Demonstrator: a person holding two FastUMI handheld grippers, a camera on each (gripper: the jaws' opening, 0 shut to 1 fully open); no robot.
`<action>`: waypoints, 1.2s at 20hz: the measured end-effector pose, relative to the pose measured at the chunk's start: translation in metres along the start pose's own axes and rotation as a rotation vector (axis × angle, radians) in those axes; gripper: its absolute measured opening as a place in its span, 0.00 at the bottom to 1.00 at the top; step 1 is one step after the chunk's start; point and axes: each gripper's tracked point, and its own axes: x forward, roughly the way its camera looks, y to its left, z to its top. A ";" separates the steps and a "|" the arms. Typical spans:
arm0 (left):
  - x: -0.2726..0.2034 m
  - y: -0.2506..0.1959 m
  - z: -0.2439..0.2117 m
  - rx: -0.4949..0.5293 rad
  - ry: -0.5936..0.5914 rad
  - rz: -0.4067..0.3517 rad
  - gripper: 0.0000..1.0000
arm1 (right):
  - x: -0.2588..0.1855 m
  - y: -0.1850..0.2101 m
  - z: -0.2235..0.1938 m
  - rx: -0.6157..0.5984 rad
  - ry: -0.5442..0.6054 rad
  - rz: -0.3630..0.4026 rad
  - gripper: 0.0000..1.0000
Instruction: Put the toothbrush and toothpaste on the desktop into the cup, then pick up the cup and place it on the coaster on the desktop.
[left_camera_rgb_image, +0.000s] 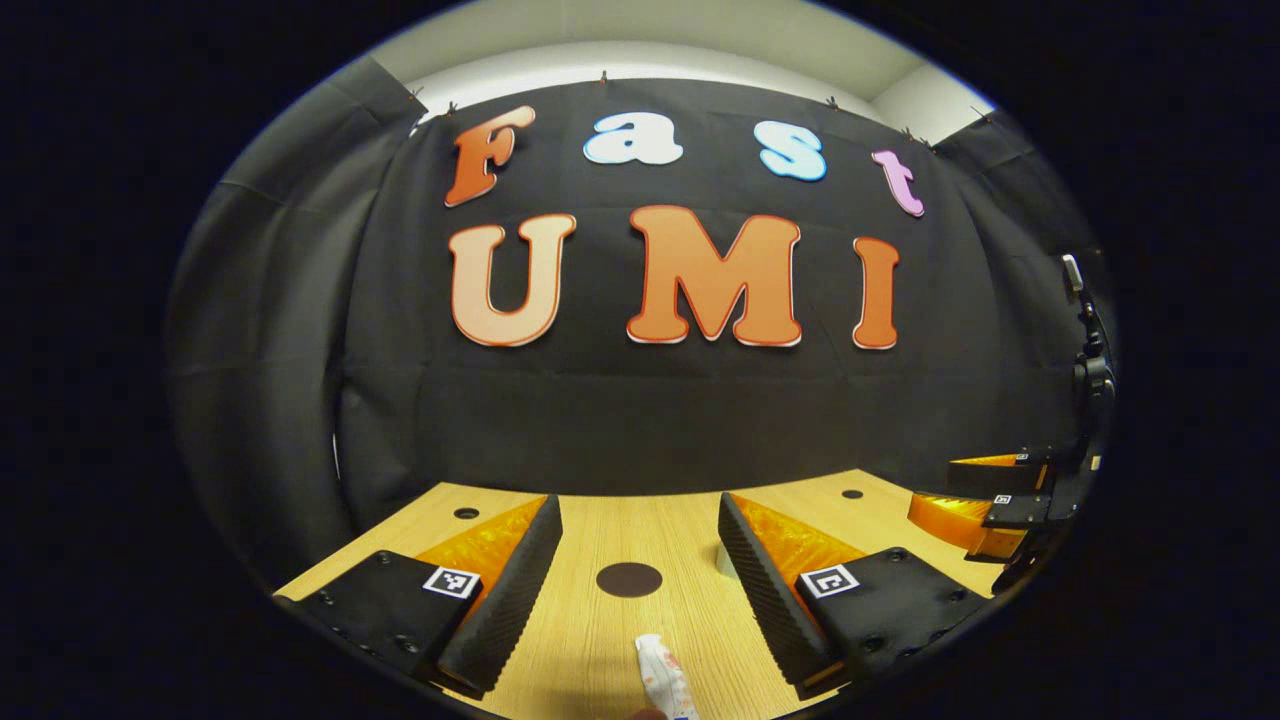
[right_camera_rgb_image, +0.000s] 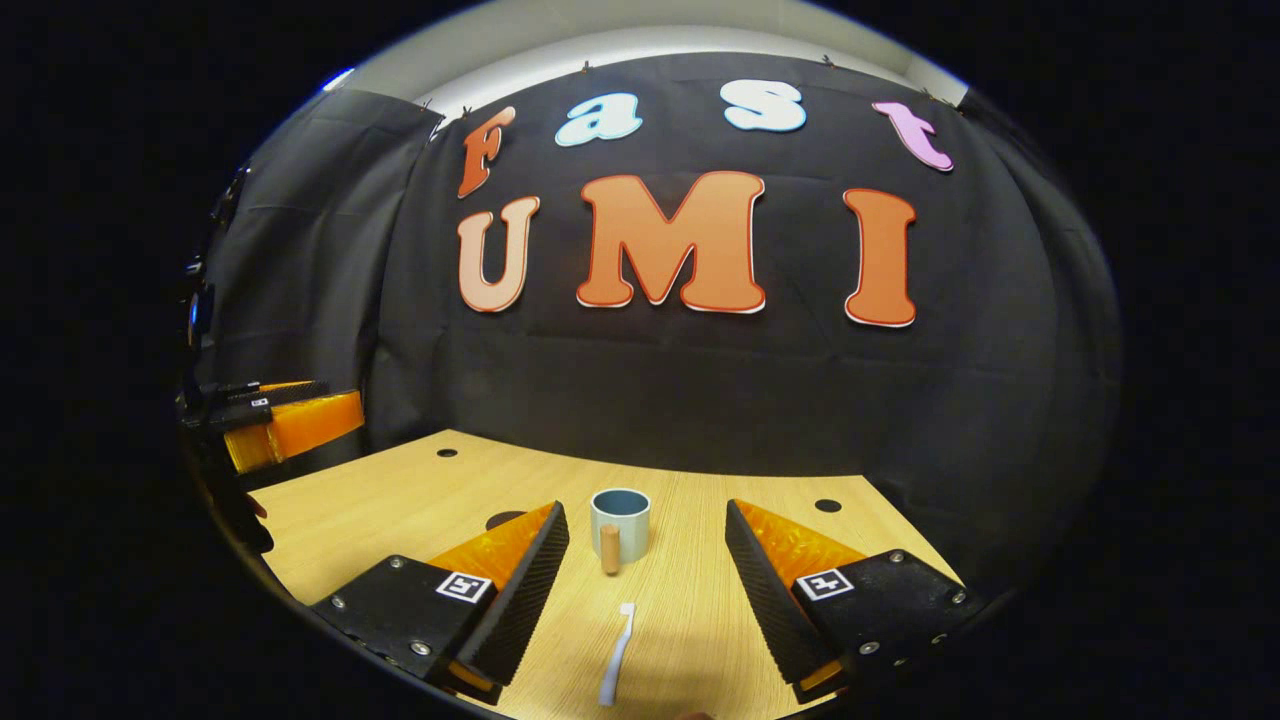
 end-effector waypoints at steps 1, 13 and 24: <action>0.006 -0.001 -0.006 0.011 0.041 -0.006 1.00 | 0.003 0.000 -0.003 -0.006 0.030 0.011 0.94; 0.034 -0.014 -0.081 0.021 0.400 -0.092 1.00 | 0.037 0.020 -0.053 -0.015 0.350 0.064 0.92; 0.035 -0.020 -0.166 -0.009 0.773 -0.143 1.00 | 0.043 0.025 -0.119 -0.061 0.633 0.103 0.81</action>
